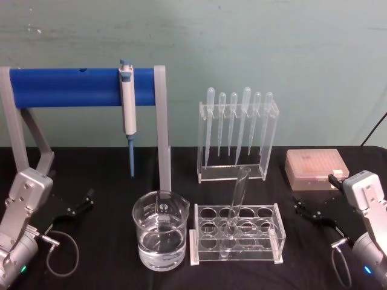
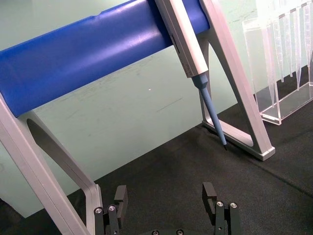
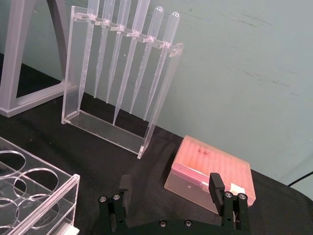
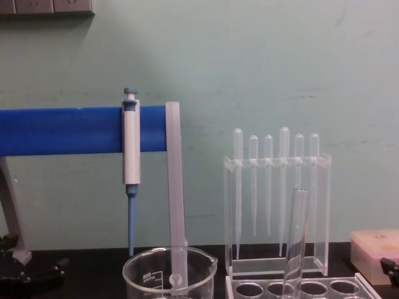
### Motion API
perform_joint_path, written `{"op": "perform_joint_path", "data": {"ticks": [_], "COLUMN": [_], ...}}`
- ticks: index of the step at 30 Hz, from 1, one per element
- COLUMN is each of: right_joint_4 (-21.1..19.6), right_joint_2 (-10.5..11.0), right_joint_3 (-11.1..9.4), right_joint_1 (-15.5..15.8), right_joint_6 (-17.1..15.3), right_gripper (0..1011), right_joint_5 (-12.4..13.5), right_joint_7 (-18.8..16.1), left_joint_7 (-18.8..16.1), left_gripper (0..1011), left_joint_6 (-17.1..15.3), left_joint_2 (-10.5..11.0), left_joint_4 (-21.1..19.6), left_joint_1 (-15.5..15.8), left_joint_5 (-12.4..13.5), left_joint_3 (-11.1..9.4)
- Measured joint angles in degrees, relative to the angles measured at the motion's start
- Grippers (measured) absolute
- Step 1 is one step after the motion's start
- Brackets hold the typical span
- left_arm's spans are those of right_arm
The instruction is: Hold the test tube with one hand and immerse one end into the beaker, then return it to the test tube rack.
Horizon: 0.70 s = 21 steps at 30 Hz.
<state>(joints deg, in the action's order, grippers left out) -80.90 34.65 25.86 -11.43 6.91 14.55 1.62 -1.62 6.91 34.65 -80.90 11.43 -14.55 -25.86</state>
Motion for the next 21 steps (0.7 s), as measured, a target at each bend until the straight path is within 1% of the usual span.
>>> {"op": "perform_joint_path", "data": {"ticks": [7, 10, 13, 14, 15, 16, 17, 18, 19, 20, 21], "right_joint_4": [-0.09, -1.33, -2.6, -3.95, -3.95, -5.29, -6.0, -7.58, -8.34, -9.08, -10.58], "right_joint_2": [-0.11, 0.21, 0.68, 1.18, 1.18, 1.72, 2.01, 2.69, 3.01, 3.34, 3.98], "right_joint_3": [-0.34, -0.98, -1.54, -2.09, -2.09, -2.66, -2.95, -3.66, -4.0, -4.37, -5.13], "right_joint_1": [0.23, 1.32, 2.53, 3.72, 3.72, 5.07, 5.76, 7.26, 8.0, 8.78, 10.32], "right_joint_6": [0.0, 0.0, -0.02, -0.02, -0.02, -0.01, 0.0, 0.02, 0.07, 0.12, 0.29], "right_gripper": [1002, 1002, 1003, 1002, 1003, 1002, 1002, 1002, 1002, 1002, 1002], "right_joint_5": [-0.35, -1.46, -1.97, -2.1, -2.1, -2.22, -2.24, -2.12, -2.0, -1.83, -1.32], "right_joint_7": [-0.03, 0.11, 0.6, 0.9, 0.9, 1.18, 1.3, 1.41, 1.43, 1.43, 1.39], "left_joint_7": [0.0, 0.0, 0.0, 0.0, 0.0, 0.0, 0.0, 0.0, 0.0, 0.0, 0.0], "left_gripper": [1000, 1000, 1000, 1000, 1000, 1000, 1000, 1000, 1000, 1000, 1000], "left_joint_6": [0.0, 0.0, 0.0, 0.0, 0.0, 0.0, 0.0, 0.0, 0.0, 0.0, 0.0], "left_joint_2": [0.0, 0.0, 0.0, 0.0, 0.0, 0.0, 0.0, 0.0, 0.0, 0.0, 0.0], "left_joint_4": [0.0, 0.0, 0.0, 0.0, 0.0, 0.0, 0.0, 0.0, 0.0, 0.0, 0.0], "left_joint_1": [0.0, 0.0, 0.0, 0.0, 0.0, 0.0, 0.0, 0.0, 0.0, 0.0, 0.0], "left_joint_5": [0.0, 0.0, 0.0, 0.0, 0.0, 0.0, 0.0, 0.0, 0.0, 0.0, 0.0], "left_joint_3": [0.0, 0.0, 0.0, 0.0, 0.0, 0.0, 0.0, 0.0, 0.0, 0.0, 0.0]}}
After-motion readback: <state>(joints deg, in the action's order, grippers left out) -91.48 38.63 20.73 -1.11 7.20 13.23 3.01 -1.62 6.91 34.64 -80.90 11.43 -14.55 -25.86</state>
